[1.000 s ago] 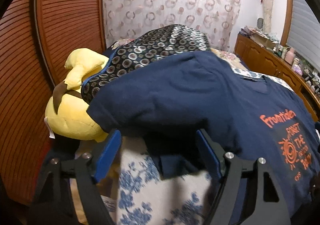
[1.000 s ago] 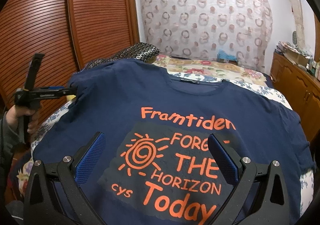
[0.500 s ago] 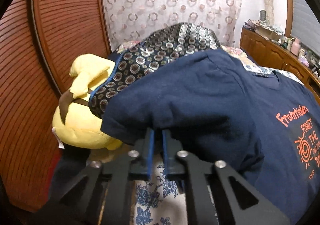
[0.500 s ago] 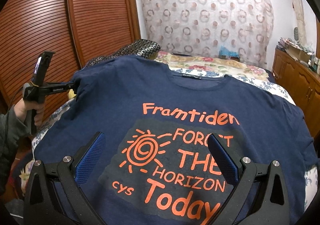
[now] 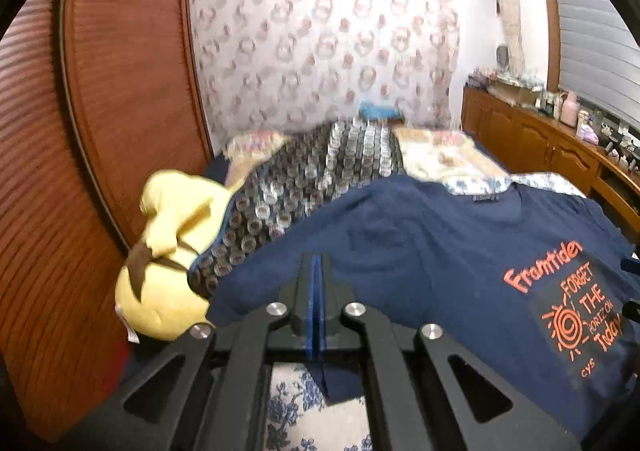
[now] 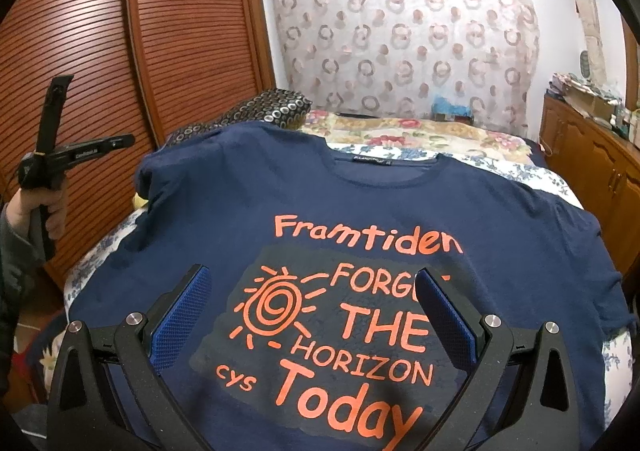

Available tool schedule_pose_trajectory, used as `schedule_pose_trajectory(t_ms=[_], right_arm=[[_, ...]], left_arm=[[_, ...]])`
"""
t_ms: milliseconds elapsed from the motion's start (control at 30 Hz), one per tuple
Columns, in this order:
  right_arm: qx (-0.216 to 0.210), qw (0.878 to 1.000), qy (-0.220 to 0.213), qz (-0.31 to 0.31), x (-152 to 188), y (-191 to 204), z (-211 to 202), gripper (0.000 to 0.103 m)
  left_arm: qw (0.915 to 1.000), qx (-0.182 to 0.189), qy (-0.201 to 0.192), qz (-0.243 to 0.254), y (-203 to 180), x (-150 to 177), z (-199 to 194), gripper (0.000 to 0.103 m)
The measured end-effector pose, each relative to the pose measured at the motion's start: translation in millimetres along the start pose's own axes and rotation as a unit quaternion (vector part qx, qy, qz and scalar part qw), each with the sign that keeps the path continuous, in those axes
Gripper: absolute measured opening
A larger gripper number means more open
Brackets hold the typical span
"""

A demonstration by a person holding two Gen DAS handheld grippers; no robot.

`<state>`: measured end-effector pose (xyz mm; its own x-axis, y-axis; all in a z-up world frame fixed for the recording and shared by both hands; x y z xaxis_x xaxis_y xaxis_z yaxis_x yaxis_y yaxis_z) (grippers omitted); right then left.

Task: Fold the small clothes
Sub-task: 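Grasp the sleeve nearest the left gripper and lift it, then fold the held sleeve over the shirt body and open the left gripper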

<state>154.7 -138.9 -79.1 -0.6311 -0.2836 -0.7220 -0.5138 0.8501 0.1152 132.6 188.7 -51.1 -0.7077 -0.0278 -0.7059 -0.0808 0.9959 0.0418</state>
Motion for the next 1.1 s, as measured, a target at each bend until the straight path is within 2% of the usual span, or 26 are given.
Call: schedule_pose_trajectory(t_ms=[100,167,233,333,500,600,667,700,733,833,967,1100], right_arm=[[-0.001,1.000,0.002,0.001,1,-2,0,0.103],[-0.003,1.000,0.003,0.002,2,-1,1,0.103],[-0.006,1.000,0.005,0.002,4,-1,2,0.103],[-0.007,1.000,0.007,0.000,5,2,4,0.103],[-0.005,1.000,0.008,-0.004,5,5,4,0.103],[-0.003,1.000,0.008,-0.003,6,5,6,0.103],[-0.002,1.000,0.008,-0.001,7,3,7,0.103],[-0.002,1.000,0.008,0.000,7,2,7,0.103],[-0.002,1.000,0.008,0.001,8,1,7,0.103],[-0.002,1.000,0.008,0.003,8,-1,8,0.103],[-0.002,1.000,0.007,0.003,9,-1,7,0.103],[-0.002,1.000,0.006,0.004,8,-2,6,0.103]], left_arm=[[0.9993,-0.011,0.033,0.011,6,12,15,0.036],[0.9979,-0.010,0.062,0.017,12,24,28,0.037],[0.9955,-0.024,0.088,0.024,17,36,41,0.040],[0.9933,-0.042,0.103,0.028,25,45,54,0.043],[0.9921,-0.065,0.102,0.030,29,44,68,0.043],[0.9935,-0.052,0.095,0.035,26,42,70,0.043],[0.9943,-0.047,0.088,0.038,25,42,70,0.038],[0.9947,-0.044,0.085,0.037,26,42,69,0.013],[0.9949,-0.044,0.085,0.030,28,41,67,0.003],[0.9968,-0.028,0.073,0.016,31,41,53,0.001],[0.9987,-0.028,0.041,0.015,25,34,25,0.000],[0.9996,-0.002,0.001,0.029,0,15,-10,0.000]])
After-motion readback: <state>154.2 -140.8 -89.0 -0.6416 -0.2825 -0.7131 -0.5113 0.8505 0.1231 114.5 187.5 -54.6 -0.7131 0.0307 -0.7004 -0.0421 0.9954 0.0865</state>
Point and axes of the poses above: each gripper's, at about its wrist camera, not at the fingertips, and z roughly the way its jaws point, y to its left, x to its underside, the point moved 3 cm from there along z, roughly the way its jaws point, and after that the axes turned 9 degrees about y, right-handed, at the moved point
